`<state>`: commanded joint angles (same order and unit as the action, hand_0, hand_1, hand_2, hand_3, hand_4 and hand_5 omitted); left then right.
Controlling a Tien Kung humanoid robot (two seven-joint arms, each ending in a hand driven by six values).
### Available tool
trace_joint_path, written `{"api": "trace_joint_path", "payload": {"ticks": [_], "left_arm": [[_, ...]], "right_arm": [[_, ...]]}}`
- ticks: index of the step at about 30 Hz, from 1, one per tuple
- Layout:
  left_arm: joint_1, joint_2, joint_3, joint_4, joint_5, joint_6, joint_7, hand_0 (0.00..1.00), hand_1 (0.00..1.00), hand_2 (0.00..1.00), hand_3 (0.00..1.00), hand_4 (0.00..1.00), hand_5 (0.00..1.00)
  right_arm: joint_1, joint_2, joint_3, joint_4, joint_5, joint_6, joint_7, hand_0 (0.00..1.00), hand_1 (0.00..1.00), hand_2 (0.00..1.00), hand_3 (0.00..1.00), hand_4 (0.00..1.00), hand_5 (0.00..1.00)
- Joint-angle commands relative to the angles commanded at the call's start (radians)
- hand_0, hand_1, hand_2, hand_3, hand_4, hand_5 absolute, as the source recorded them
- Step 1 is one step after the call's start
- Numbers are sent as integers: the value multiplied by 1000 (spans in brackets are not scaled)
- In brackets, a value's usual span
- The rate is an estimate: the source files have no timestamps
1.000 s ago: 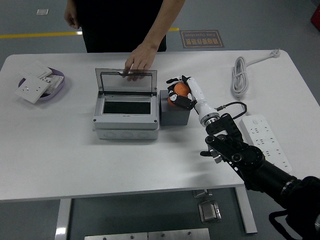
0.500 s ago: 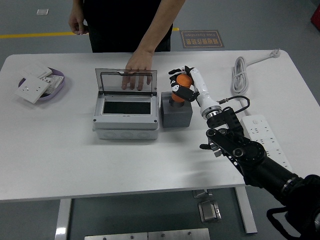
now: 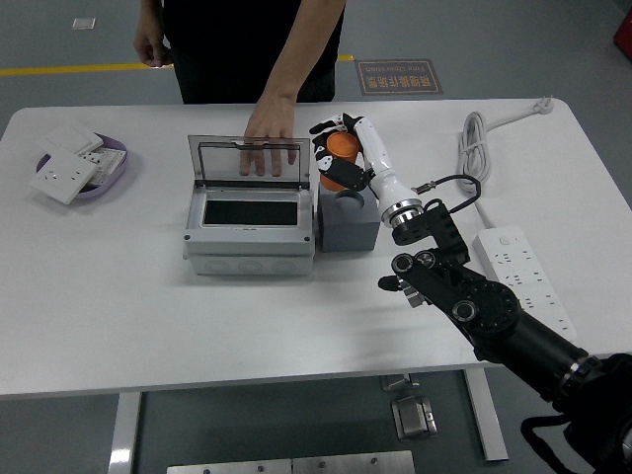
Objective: Pick up the cylinder from the cube,place it in the box,flap close box
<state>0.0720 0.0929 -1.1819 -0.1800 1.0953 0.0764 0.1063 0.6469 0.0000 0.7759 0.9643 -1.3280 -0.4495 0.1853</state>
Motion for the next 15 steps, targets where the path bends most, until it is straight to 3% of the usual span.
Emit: {"api": "trace_joint_path", "payload": {"ticks": [4,5,7,10,11,15], "left_arm": [[3,0,-3,0,0,2,1,578,607,561,594,609,253],[3,-1,-5,0,0,2,1,578,606,562,595,610,268],[3,0,-7,0,2,2,1,578,606,562,595,610,268],[3,0,-9,0,4,1,1,578,606,562,595,610,268],[2,1,-10,0,4,1,1,578,607,562,595,612,272],[2,3,-13,0,6,2,2,578,607,562,595,612,272]], "right_arm": [[4,0,-33,75,-67,-3,-63,354,447,430,458,2,2],[9,0,-49,94,-88,-3,-83,241,274,306,279,2,2],[21,0,-81,121,-129,0,-119,241,274,306,279,2,2],[42,0,-123,134,-182,5,-159,241,274,306,279,2,2],[52,0,-138,133,-198,7,-171,139,207,235,196,2,2],[99,0,-194,114,-254,22,-217,139,207,235,196,2,2]]}}
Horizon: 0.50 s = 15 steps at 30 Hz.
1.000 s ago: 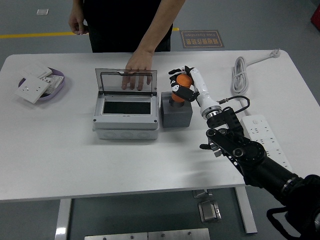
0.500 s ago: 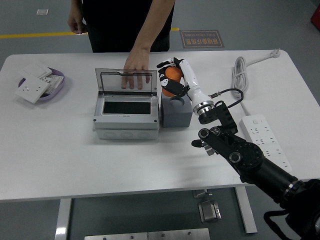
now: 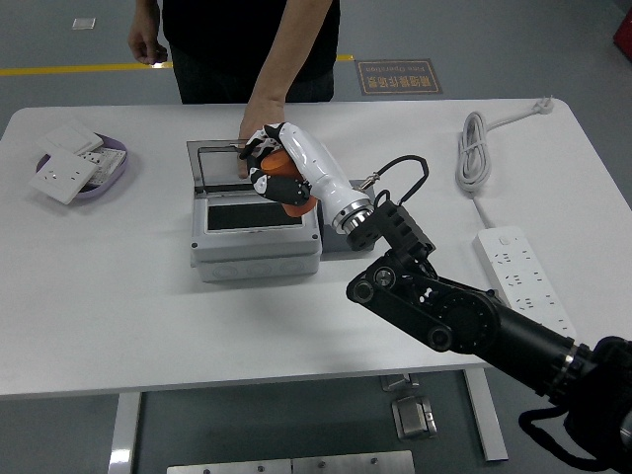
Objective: Pick up the cylinder from the cube,place it in the box,flap close box
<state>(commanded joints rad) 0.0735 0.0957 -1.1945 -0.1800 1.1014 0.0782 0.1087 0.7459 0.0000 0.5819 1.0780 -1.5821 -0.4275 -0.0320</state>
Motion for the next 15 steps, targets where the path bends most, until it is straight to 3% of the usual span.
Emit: {"api": "trace_joint_path", "payload": {"ticks": [9,15], "left_arm": [[-2,5,-9,0,10,1,8,578,607,562,596,615,281],[-4,8,-16,0,17,2,13,579,607,563,596,614,285]], "right_arm": [[133,0,-130,-112,-98,68,-90,121,197,223,188,2,2],[184,0,-203,-148,-123,107,-114,115,200,225,189,2,2]]}}
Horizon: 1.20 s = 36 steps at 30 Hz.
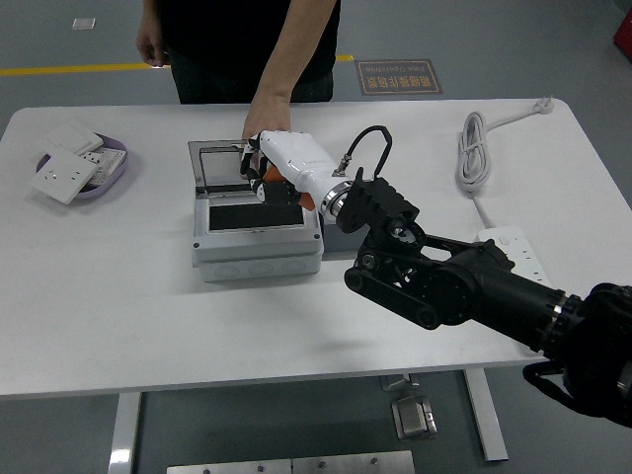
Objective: Pick up the cylinder from the cube,place it in the box,flap close box
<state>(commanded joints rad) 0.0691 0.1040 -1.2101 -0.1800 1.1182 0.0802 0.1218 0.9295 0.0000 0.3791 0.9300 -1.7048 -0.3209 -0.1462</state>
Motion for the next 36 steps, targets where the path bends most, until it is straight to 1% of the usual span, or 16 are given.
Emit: {"api": "trace_joint_path", "payload": {"ticks": [10,11,16,17,22,23,28,29,34,35,36], "left_arm": [[-6,5,0,0,2,0,2,579,607,563,596,614,286],[-6,6,0,0,2,0,2,579,607,563,596,614,289],[-9,7,1,0,0,0,2,579,607,563,596,614,289],[-9,7,2,0,-1,0,2,579,607,562,596,614,293],[-11,7,4,0,-2,-1,3,579,607,562,596,614,293],[-12,6,4,0,-2,-1,3,579,607,562,595,612,295],[-15,7,5,0,-2,-2,3,579,607,562,595,612,295],[-15,7,5,0,-2,-2,3,579,607,562,595,609,298],[-17,8,8,0,-1,-4,4,579,607,562,595,609,298],[-18,8,8,0,-2,-4,4,579,607,562,594,605,302],[-18,8,9,0,-3,-5,3,579,607,562,594,605,302]], "right_arm": [[48,0,-82,-33,21,35,9,127,206,231,196,2,2],[52,0,-95,-37,27,39,12,219,240,256,228,2,2],[61,0,-140,-51,34,59,16,219,240,256,228,2,2],[62,0,-147,-54,34,63,16,354,338,351,343,2,2],[68,0,-171,-66,21,77,23,354,338,351,343,2,2],[70,0,-175,-68,17,79,24,520,487,491,498,50,2],[75,0,-184,-70,-1,86,29,520,487,491,498,50,2],[76,0,-184,-70,-4,86,29,714,625,603,614,275,54],[77,0,-182,-68,-10,84,32,714,625,603,614,275,54],[77,0,-182,-68,-9,83,33,746,690,675,675,461,235],[76,0,-183,-68,-8,82,33,746,690,675,675,461,235]]}}
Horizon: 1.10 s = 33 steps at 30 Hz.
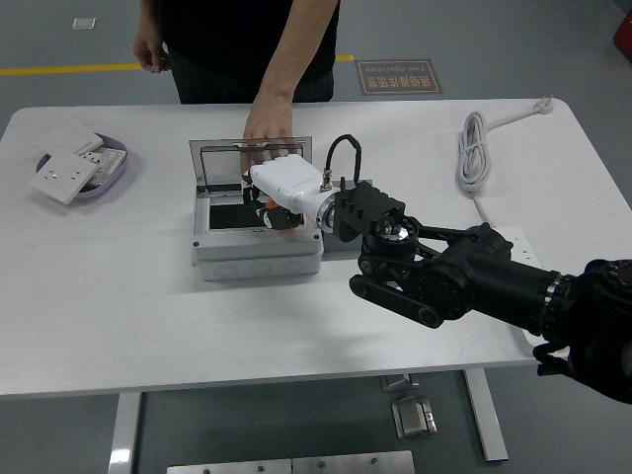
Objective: Pick up the cylinder from the cube,place it in the box,flap close box
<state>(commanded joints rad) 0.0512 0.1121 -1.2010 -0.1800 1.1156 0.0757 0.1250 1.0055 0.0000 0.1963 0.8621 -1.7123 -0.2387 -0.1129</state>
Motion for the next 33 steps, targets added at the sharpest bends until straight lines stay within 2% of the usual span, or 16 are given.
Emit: {"api": "trace_joint_path", "payload": {"ticks": [4,5,9,10,11,19,23,28,33], "left_arm": [[-1,-1,1,0,-1,-1,-1,579,607,562,594,605,302],[0,-1,1,0,-1,-1,0,579,606,561,593,600,306],[3,-2,3,0,-2,-1,0,579,606,561,593,600,306],[4,-2,3,0,-3,-1,0,579,606,561,593,600,306],[5,-3,4,0,-4,-1,0,579,607,561,592,593,314],[10,-7,4,0,-8,-1,0,578,606,561,593,591,314],[11,-9,2,0,-6,-1,0,578,605,561,592,588,317],[12,-9,1,0,-5,-2,2,578,605,561,592,588,317],[9,-7,1,0,-3,-3,1,578,606,561,592,582,325]], "right_arm": [[-3,0,-1,2,4,-4,2,746,690,675,675,461,235],[-4,0,0,4,5,-4,2,795,709,703,702,541,264],[-7,0,13,28,16,-8,2,795,709,703,702,541,264],[-7,0,19,38,22,-9,2,795,709,703,702,541,264],[-8,0,25,50,30,-9,2,806,710,708,700,586,312],[-11,0,95,167,81,-8,7,807,709,706,698,585,312],[-18,0,125,200,87,-4,8,804,706,701,693,581,307],[-18,0,163,200,96,-8,16,804,706,701,693,581,307],[0,0,203,125,131,-14,39,799,703,698,693,577,301]]}}
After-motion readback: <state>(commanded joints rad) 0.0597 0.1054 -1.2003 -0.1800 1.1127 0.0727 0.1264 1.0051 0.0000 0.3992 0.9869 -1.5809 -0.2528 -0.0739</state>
